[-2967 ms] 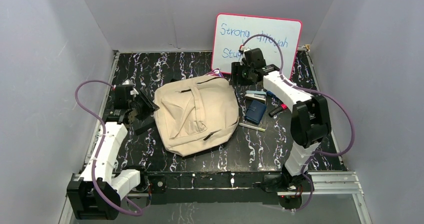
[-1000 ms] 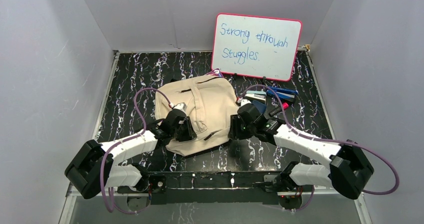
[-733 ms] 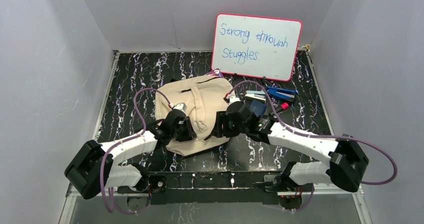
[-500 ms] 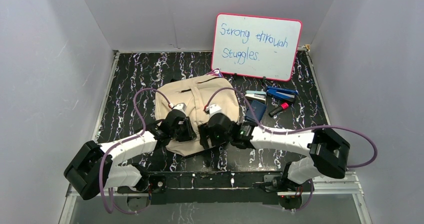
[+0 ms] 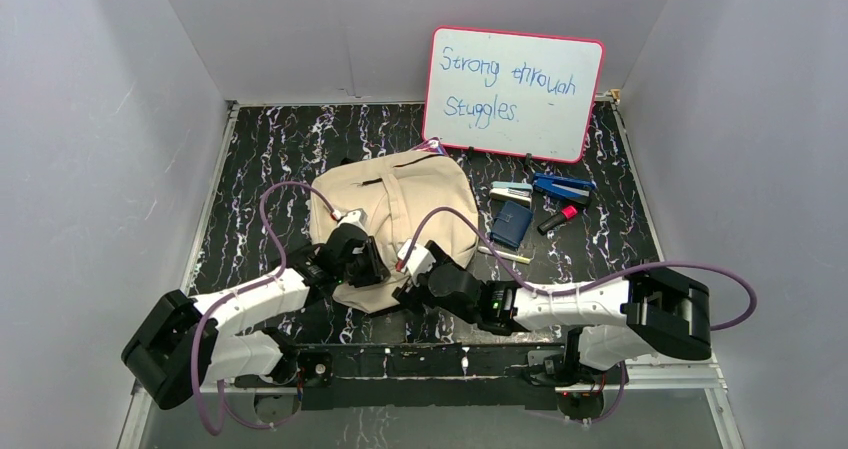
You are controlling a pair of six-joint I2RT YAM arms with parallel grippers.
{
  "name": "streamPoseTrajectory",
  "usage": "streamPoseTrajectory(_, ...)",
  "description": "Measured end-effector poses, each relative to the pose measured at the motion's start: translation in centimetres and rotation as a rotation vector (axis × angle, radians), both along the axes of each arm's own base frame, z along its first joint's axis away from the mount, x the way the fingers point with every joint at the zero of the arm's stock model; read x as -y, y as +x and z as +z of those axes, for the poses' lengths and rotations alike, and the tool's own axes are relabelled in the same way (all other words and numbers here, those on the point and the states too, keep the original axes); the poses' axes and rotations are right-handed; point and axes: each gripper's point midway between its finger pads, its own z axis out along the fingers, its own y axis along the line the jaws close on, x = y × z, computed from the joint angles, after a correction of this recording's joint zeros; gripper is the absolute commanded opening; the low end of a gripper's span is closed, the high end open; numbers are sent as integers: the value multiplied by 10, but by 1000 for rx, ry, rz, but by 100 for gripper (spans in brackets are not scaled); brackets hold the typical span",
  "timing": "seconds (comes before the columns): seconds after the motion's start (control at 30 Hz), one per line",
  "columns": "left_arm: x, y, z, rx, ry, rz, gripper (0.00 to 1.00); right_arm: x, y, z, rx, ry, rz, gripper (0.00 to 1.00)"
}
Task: Pack the student bag
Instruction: Unzip the student bag at the center of the board.
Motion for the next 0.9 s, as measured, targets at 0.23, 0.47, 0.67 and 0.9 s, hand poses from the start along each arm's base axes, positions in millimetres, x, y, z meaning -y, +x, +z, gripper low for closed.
streamPoseTrajectory(0.23,-1,-1,-1,-4,-3,13,22,0,0,-9,139,-3,120,80)
streamPoseTrajectory(0.47,-1,-1,-1,-5,-4,15,23,-8,6,-13,208,-26,145,66)
streamPoseTrajectory(0.67,-1,-1,-2,-5,-3,15,22,-8,15,-18,243,-43,109,51)
streamPoseTrajectory(0.9,-1,-1,-2,-5,-3,15,22,-4,20,-20,260,-58,81,25)
